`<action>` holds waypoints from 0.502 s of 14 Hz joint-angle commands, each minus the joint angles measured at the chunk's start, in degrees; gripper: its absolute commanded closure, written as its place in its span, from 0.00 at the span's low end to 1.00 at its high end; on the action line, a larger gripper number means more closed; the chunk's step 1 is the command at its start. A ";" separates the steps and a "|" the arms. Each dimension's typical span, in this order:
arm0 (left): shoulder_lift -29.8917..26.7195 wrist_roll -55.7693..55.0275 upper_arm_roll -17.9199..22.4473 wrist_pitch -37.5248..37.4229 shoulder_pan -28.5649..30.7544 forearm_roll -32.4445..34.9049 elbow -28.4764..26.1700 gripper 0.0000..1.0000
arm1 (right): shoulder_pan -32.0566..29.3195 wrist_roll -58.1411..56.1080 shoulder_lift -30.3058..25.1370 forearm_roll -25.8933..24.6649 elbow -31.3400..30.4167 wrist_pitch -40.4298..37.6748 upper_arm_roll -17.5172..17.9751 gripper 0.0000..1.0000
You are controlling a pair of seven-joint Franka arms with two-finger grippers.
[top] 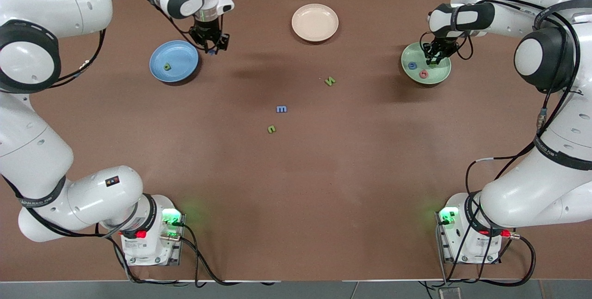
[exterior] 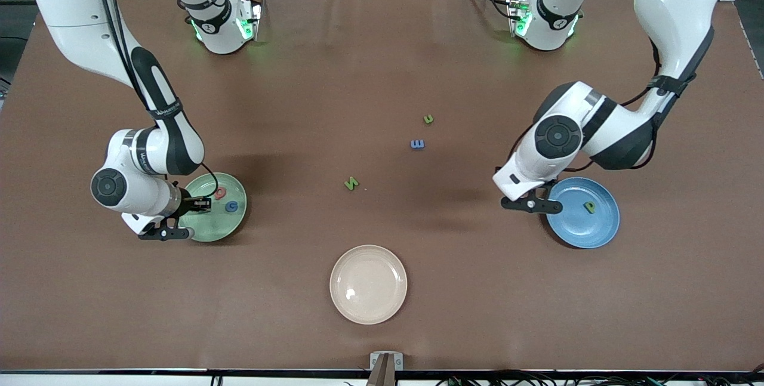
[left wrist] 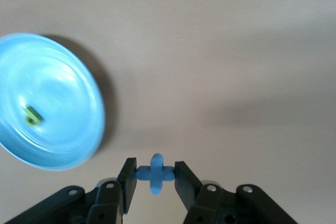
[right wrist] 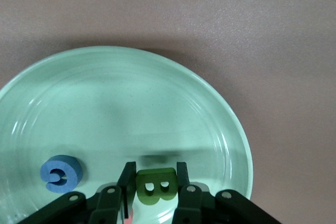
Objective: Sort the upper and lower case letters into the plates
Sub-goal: 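Place the green B on the green plate while the left drops the plus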
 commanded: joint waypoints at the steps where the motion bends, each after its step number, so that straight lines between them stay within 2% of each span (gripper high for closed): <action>1: -0.29 8.67 -0.90 8.00 8.21 2.76 -5.75 0.94 | -0.89 -1.11 -2.75 0.94 -2.78 0.60 0.43 0.92; 2: 0.50 11.85 -0.73 10.03 10.16 3.03 -6.11 0.94 | -1.07 -1.29 -2.75 0.94 -2.70 0.42 0.43 0.72; 3: 1.99 13.44 -0.29 12.05 11.92 4.86 -6.46 0.94 | -1.16 -1.72 -2.75 0.94 -2.61 0.42 0.43 0.26; 4: 3.57 13.72 0.15 13.90 13.76 9.14 -6.99 0.94 | -1.34 -1.73 -3.01 0.94 -2.35 -0.01 0.43 0.00; 5: 4.89 13.72 0.15 14.53 14.91 11.09 -7.17 0.94 | -1.42 -1.64 -3.62 0.86 -1.91 -0.54 0.43 0.00; 7: 5.60 13.72 0.59 14.80 15.10 12.17 -7.17 0.94 | -0.81 -0.59 -4.24 0.94 1.76 -6.40 0.52 0.00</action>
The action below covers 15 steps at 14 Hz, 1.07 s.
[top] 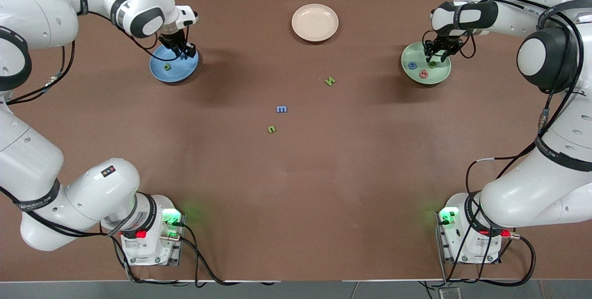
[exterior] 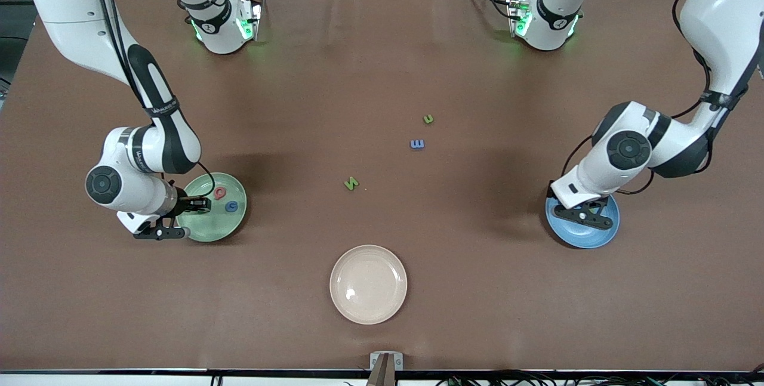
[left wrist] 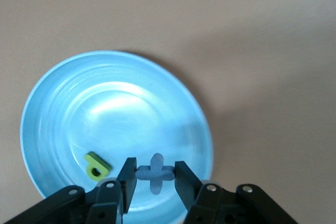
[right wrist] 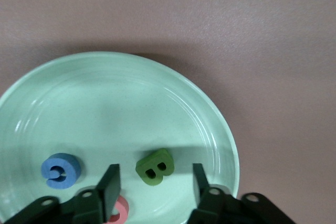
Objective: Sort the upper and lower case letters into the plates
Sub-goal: 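Place the green B on the green plate while the left drops the plus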
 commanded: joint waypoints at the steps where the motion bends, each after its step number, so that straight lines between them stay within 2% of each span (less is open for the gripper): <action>1: 0.80 -0.09 0.42 1.00 -0.36 2.55 -0.35 0.94 | -0.11 1.44 -2.80 1.01 3.38 -7.73 0.94 0.00; 3: 1.68 -0.09 1.30 1.79 -0.10 3.78 -0.44 0.93 | 2.34 10.20 -2.97 1.01 5.85 -11.35 2.34 0.00; 6: 2.03 -0.09 1.57 2.58 -0.10 4.04 -0.79 0.93 | 7.35 24.87 -3.24 1.01 5.77 -10.49 4.72 0.00; 11: 2.83 -0.09 4.12 6.27 -0.27 5.98 -1.67 0.90 | 18.33 44.14 -2.45 1.01 5.69 -3.47 4.81 0.00; 13: 2.56 -0.18 4.12 6.19 -0.36 5.98 -1.58 0.73 | 22.20 48.20 -1.22 0.75 5.77 -1.01 4.72 0.00; 14: 2.39 -0.18 4.12 5.92 -0.36 5.98 -1.58 0.56 | 23.26 49.08 -0.69 0.75 5.69 0.40 4.72 0.00; 15: 1.86 -0.01 3.94 5.84 -0.36 5.98 -1.41 0.44 | 24.32 50.22 0.09 0.75 5.69 1.72 4.72 0.00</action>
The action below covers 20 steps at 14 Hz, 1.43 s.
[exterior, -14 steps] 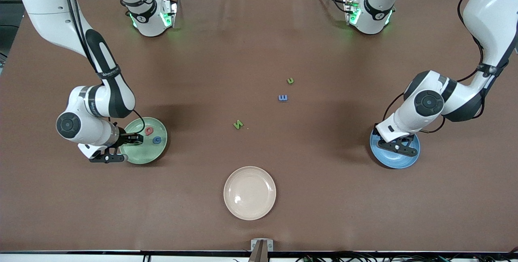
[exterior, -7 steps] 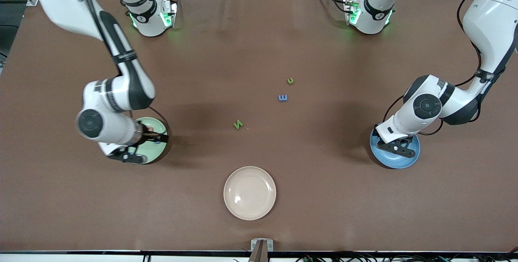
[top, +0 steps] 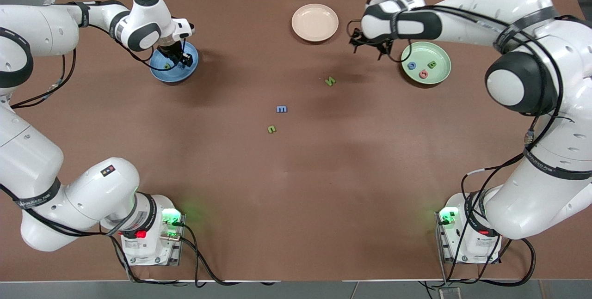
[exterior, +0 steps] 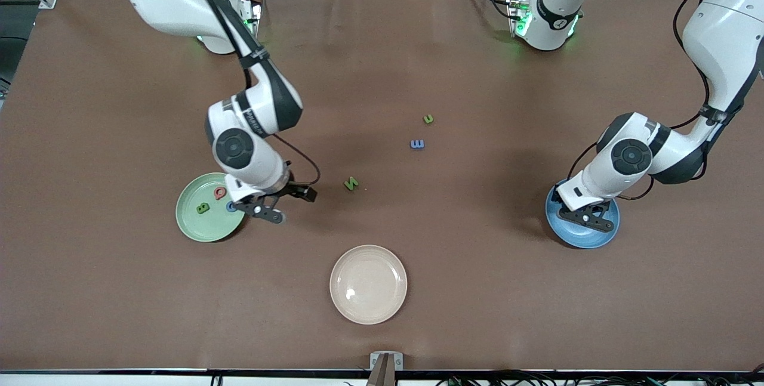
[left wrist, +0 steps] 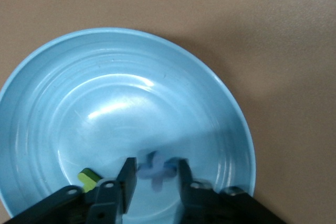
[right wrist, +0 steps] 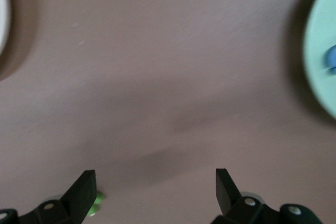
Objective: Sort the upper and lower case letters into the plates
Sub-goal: 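Grasp the green N with the right gripper while the left reaches the m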
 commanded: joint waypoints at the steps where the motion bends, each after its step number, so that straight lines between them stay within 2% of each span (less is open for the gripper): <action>1: -2.02 -0.18 -0.46 0.13 -0.03 1.01 -0.13 0.25 | 2.64 3.10 1.87 -0.11 -0.58 3.93 -0.46 0.00; 2: -3.34 -0.09 -0.64 -0.05 0.06 0.40 -0.30 0.01 | 3.96 3.89 3.00 -0.11 -0.58 6.38 -0.46 0.00; 3: -4.39 -0.18 -1.86 -0.83 0.15 -0.57 -0.39 0.00 | 5.19 6.07 4.15 -0.20 -0.49 8.66 -0.46 0.00; 5: -5.98 -0.79 -5.89 -7.22 0.23 -5.47 0.92 0.00 | 6.95 8.37 6.26 -0.82 -0.23 11.84 -0.55 0.00; 8: -6.52 -4.64 -12.05 -15.32 -0.12 -13.48 5.14 0.00 | 8.18 15.37 7.23 -0.82 -0.22 13.52 -0.64 0.00; 11: -5.90 -15.61 -17.32 -15.78 -0.90 -14.37 5.41 0.00 | 9.41 26.62 7.24 -0.91 -0.31 13.35 -0.64 0.00; 14: -5.90 -28.52 -17.95 -15.78 -8.00 -16.22 5.23 0.00 | 10.03 35.16 7.59 -0.91 -0.57 13.08 -0.81 0.00; 18: -4.68 -47.70 -17.69 -15.61 -21.80 -19.38 6.54 0.00 | 10.91 36.50 8.46 -0.99 -0.66 13.08 -0.90 0.01; 20: -2.48 -50.36 -17.52 -14.64 -23.05 -18.77 6.37 0.00 | 11.44 36.50 8.82 -1.17 -0.66 13.17 -0.90 0.04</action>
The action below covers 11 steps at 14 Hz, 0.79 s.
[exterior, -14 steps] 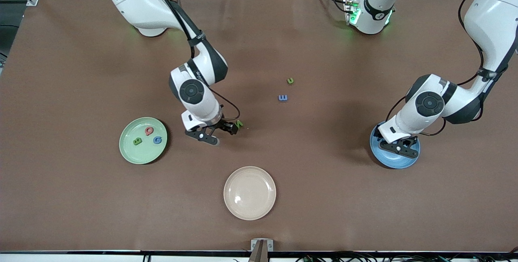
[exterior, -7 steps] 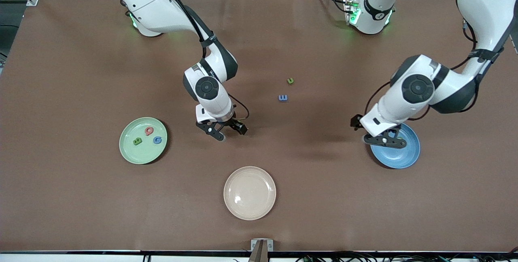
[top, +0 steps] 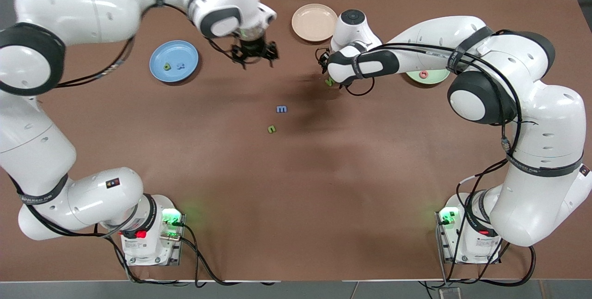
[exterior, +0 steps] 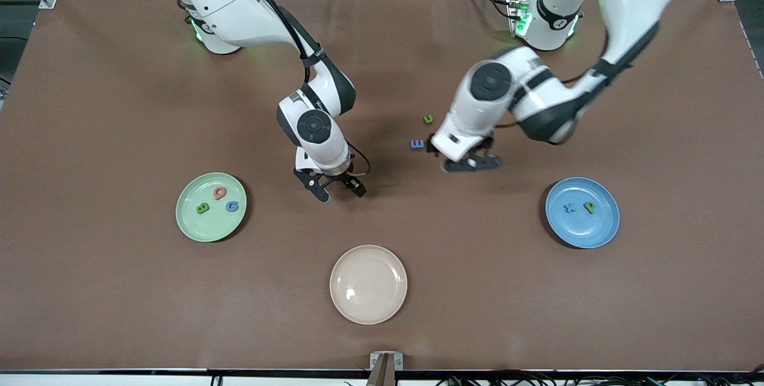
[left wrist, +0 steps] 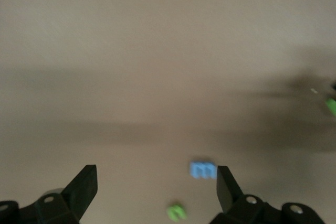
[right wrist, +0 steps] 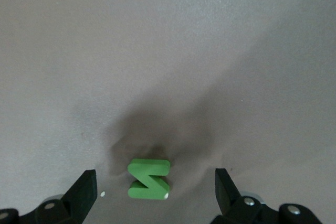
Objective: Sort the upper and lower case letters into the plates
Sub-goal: 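Grasp the green N with the right gripper while the left reaches the m, then carry the green N toward the green plate while the left grasps the m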
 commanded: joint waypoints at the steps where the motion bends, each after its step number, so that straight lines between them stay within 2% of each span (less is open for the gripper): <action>1: 3.08 -2.38 0.31 1.46 -0.78 -0.29 0.81 0.00 | 1.21 1.72 0.50 -1.69 -0.48 0.25 -0.70 0.08; 3: 3.09 -5.80 2.40 3.49 -4.19 0.07 0.28 0.00 | 1.30 1.63 0.59 -2.32 -0.48 0.25 -0.70 0.16; 6: 3.09 -11.42 10.74 8.40 -14.12 -0.02 0.63 0.00 | 1.48 1.45 0.59 -2.41 -0.48 -0.01 -0.70 0.41; 7: 3.09 -12.14 13.90 8.85 -17.46 0.07 0.54 0.00 | 1.39 1.37 0.59 -2.49 -0.48 -0.10 -0.70 0.55; 9: 3.18 -12.32 17.70 10.43 -21.51 0.42 0.45 0.00 | 1.04 1.19 0.59 -3.37 -0.48 -0.27 -0.70 0.95; 10: 3.26 -12.41 19.02 11.40 -22.84 0.42 0.10 0.00 | 0.69 0.84 0.67 -3.46 -0.48 -0.36 -0.62 1.00; 11: 3.35 -12.58 20.68 12.63 -24.24 1.12 -0.68 0.00 | 0.51 0.05 0.59 -3.46 -0.48 -0.36 -0.70 1.00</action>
